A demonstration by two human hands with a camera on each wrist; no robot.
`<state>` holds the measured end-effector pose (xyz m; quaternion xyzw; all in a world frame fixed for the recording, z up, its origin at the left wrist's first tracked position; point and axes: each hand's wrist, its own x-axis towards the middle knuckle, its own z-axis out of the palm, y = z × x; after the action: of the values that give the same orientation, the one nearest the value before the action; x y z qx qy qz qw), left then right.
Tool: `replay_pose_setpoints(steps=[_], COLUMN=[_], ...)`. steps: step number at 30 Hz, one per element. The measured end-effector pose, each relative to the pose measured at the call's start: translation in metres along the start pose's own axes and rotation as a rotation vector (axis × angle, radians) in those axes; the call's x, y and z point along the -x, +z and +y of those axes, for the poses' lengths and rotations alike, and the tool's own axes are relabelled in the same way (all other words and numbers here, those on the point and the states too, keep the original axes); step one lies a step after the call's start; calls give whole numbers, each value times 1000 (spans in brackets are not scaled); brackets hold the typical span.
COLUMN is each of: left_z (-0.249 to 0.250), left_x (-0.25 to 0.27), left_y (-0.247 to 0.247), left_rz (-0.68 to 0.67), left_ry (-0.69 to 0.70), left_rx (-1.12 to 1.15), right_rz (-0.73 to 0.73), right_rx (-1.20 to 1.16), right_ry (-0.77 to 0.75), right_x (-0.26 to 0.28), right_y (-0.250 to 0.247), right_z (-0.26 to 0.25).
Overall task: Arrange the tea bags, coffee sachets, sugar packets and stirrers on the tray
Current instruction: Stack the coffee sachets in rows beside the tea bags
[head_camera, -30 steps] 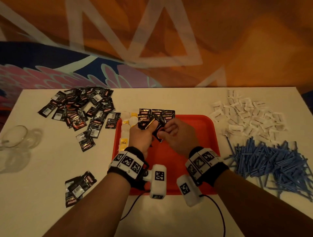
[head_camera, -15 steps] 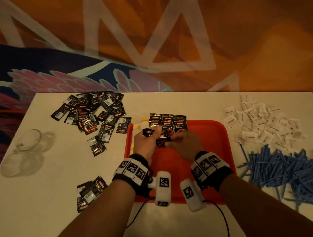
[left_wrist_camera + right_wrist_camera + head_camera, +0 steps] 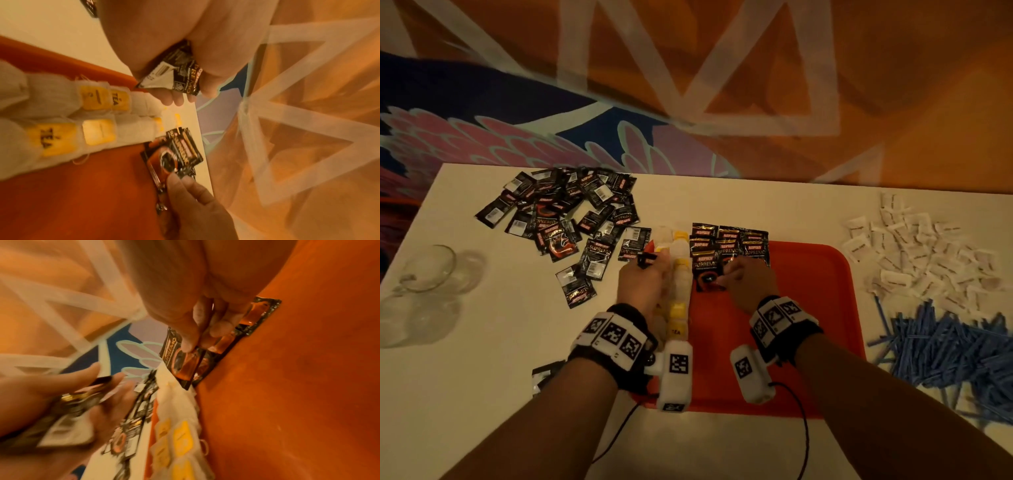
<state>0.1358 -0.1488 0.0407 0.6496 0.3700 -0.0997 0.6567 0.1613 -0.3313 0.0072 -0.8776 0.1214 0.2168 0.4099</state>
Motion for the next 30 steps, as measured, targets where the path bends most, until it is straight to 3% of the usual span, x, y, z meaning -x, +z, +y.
replay_pose_setpoints(steps=[5,12,25,30], left_z=[-6,-8,-9,-11], left_x=[-10,-16,-20,-17], left_y=[-28,-42,-40,-35], left_rz=[-13,-22,14,-6], left_ry=[-47,-98,-135,-89], left_rx=[11,83,121,82], right_rz=[18,50,106,119], right_rx=[44,-8,64,61], right_ry=[124,178,180,169], right_x=[-23,-33,-33,-29], right_y=[11,20,30,24], right_z=[6,-1,-3,-2])
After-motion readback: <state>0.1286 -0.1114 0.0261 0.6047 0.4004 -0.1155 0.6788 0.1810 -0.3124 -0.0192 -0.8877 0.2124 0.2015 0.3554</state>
